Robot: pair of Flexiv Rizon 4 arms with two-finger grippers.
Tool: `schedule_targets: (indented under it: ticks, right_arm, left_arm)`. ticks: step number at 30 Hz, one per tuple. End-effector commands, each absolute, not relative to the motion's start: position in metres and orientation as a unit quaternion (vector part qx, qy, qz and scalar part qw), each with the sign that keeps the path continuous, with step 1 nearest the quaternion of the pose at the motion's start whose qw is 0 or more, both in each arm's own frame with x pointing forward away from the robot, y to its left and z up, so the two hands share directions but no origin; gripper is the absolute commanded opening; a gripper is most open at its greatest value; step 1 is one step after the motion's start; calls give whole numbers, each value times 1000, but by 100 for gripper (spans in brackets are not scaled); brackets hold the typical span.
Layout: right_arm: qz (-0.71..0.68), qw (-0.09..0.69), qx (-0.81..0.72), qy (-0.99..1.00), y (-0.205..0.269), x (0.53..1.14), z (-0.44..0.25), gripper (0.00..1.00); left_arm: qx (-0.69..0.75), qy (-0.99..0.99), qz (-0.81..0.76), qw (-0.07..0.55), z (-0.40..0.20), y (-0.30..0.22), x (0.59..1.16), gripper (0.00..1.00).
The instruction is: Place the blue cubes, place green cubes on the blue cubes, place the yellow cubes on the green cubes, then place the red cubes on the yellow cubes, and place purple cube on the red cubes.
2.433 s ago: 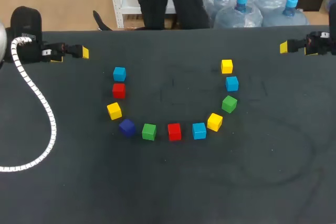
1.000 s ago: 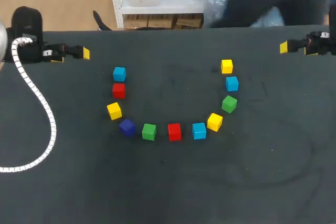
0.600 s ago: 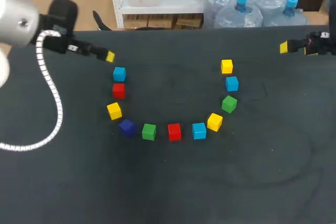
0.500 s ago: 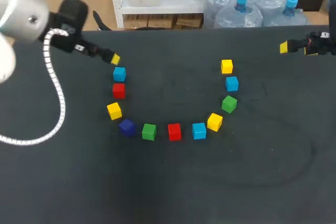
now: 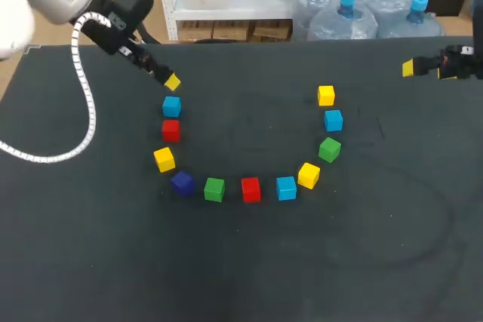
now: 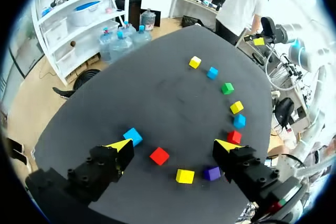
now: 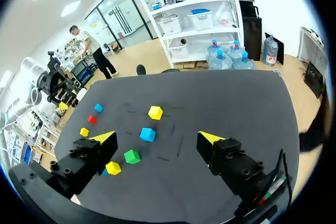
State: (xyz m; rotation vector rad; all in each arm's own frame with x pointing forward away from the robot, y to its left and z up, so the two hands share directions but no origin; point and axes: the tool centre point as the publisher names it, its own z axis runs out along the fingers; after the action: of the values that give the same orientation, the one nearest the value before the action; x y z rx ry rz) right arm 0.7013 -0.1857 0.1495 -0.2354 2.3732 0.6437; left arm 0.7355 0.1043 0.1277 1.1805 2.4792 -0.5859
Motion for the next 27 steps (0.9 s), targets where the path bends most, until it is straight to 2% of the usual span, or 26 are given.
schedule_targets:
  ticks: [1,4,8,18,27]
  right_arm:
    - [244,330,-89,908,-185,701,150,100]
    - [244,330,-89,908,-185,701,150,100]
    - [244,330,-89,908,-185,701,150,100]
    - [244,330,-89,908,-185,701,150,100]
    - [244,330,-89,908,-185,701,150,100]
  left_arm:
    - [447,869,-117,178,135,107,735,100]
    - [504,835,-103,196,139,100,741,100]
    - [539,819,-90,177,131,97,760,100]
    - [585,809,-19,52,101,88,784,100]
    - [586,808,-28,58,99,89,784,100]
